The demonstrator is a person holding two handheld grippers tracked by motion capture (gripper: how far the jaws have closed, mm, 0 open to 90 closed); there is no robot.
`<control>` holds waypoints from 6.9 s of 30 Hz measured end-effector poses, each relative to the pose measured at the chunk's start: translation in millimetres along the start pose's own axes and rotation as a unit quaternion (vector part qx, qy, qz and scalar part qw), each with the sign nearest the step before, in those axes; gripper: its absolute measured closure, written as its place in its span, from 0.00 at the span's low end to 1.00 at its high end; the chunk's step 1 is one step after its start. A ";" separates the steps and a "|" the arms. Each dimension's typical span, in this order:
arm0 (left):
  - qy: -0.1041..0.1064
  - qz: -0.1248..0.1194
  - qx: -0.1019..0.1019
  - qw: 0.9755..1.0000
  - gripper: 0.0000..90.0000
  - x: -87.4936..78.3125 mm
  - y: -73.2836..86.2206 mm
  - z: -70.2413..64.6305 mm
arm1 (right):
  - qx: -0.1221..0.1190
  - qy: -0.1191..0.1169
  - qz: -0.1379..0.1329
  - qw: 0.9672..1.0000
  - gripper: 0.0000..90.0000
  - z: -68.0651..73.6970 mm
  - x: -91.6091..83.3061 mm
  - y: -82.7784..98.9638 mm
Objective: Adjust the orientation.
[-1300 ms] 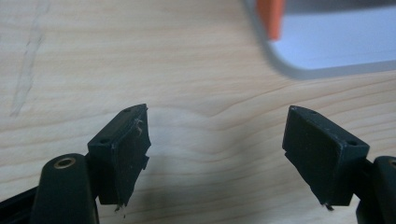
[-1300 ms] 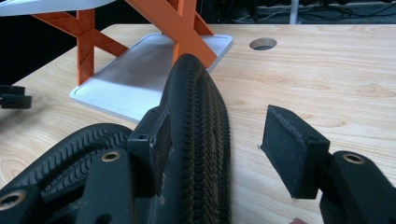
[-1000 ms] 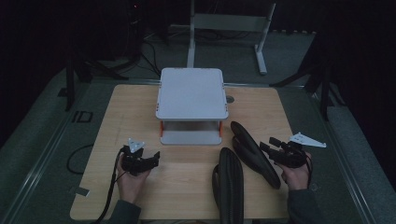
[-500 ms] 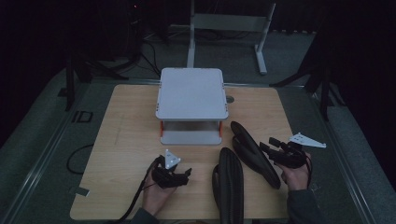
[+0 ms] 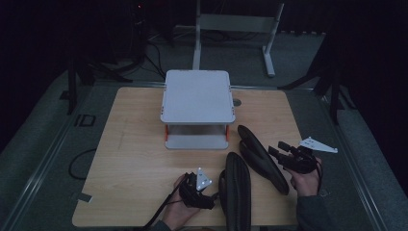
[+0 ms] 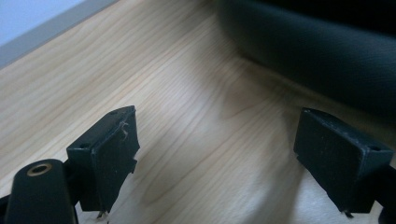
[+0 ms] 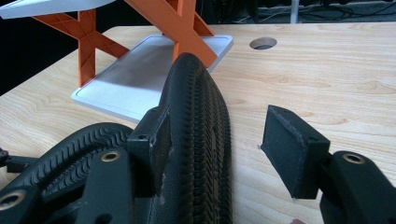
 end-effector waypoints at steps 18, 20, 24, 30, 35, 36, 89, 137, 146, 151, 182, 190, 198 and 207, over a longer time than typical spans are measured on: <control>0.026 -0.044 0.024 0.998 0.16 6.9 -32.2 -8.8 | 0.003 -0.007 0.013 1.000 0.46 0.2 6.0 5.0; 0.027 -0.046 0.026 0.998 0.16 7.4 -34.9 -9.3 | 0.003 -0.007 0.014 1.000 0.46 0.4 5.8 5.0; 0.035 -0.053 0.023 0.998 0.17 17.5 -46.8 -8.2 | 0.003 -0.009 0.014 1.000 0.46 0.4 6.1 5.4; 0.051 -0.060 0.024 0.997 0.24 28.6 -60.5 -9.7 | 0.005 -0.011 0.014 1.000 0.45 -0.3 6.2 5.7; 0.043 -0.079 0.030 0.996 0.48 27.7 -72.0 -7.9 | 0.005 -0.012 0.015 1.000 0.45 0.1 6.4 6.0; 0.039 -0.078 0.028 0.996 0.55 27.1 -73.4 -6.5 | 0.005 -0.012 0.015 1.000 0.45 0.2 6.4 6.0; -0.081 -0.013 -0.037 0.996 0.63 -86.2 29.8 136.2 | 0.006 0.002 0.016 1.000 0.46 -6.1 5.5 4.1; -0.114 -0.028 -0.070 0.991 0.47 -87.2 38.7 129.0 | -0.003 0.116 0.014 0.993 0.52 -24.9 -1.2 -5.8; -0.117 -0.018 -0.072 0.990 0.41 -82.3 34.0 116.5 | -0.014 0.101 0.061 0.993 0.52 -19.8 15.9 17.1; -0.123 -0.003 -0.078 0.989 0.35 -74.7 37.5 110.1 | -0.027 0.109 0.095 0.989 0.66 -16.3 27.6 31.1; -0.134 -0.014 -0.091 0.987 0.27 -71.9 33.4 103.3 | -0.086 0.048 0.067 0.993 0.92 56.5 8.9 45.3; -0.138 -0.012 -0.093 0.986 0.22 -68.6 33.5 102.5 | -0.116 -0.002 0.097 0.989 0.92 92.0 31.0 62.6; -0.149 0.001 -0.092 0.985 0.21 -63.5 37.6 104.0 | -0.126 -0.015 0.103 0.987 0.92 110.5 65.2 66.2; -0.156 0.005 -0.097 0.983 0.22 -60.9 39.9 104.5 | -0.140 -0.008 0.105 0.985 0.92 125.0 93.9 72.1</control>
Point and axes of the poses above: each handheld gripper's, and its own axes: x roughly forward along the jaws, y roughly out of its underside, z roughly to its left, the point moved 4 cm from there along x, roughly forward along the jaws, and after that the axes turned 14 degrees about x, right-handed, at the moved point
